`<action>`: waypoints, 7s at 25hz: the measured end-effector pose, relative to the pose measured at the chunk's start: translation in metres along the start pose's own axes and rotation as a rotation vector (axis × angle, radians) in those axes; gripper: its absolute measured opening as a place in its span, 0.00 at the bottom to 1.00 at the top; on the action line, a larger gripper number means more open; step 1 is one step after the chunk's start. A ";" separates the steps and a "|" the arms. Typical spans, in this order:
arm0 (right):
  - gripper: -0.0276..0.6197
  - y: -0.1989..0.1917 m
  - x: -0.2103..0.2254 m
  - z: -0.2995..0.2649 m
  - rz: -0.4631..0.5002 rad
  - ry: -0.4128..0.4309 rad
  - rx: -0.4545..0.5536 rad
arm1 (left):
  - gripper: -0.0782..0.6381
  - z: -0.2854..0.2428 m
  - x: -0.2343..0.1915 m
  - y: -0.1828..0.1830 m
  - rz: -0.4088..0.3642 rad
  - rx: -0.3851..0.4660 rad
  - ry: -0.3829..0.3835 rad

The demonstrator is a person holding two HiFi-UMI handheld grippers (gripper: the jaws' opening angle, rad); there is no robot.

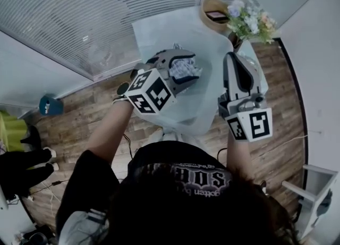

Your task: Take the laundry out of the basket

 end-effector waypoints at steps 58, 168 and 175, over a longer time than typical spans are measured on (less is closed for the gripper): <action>0.09 -0.002 0.030 0.017 0.064 -0.080 -0.048 | 0.58 -0.114 0.042 -0.218 0.047 -0.577 -0.300; 0.09 -0.008 -0.144 -0.118 -0.129 0.470 0.012 | 0.32 0.223 -0.127 0.024 0.125 -0.162 0.932; 0.09 -0.020 -0.186 -0.116 -0.169 0.542 -0.011 | 0.32 0.255 -0.103 0.011 0.145 -0.213 1.008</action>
Point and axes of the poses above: the fingertips, and each gripper's own axes: z backward along the fingers, x to its right, y out of its top, the point moved 2 cm from there along z, backward along the fingers, and after that the axes turned 12 degrees about x, right-handed, at the moved point
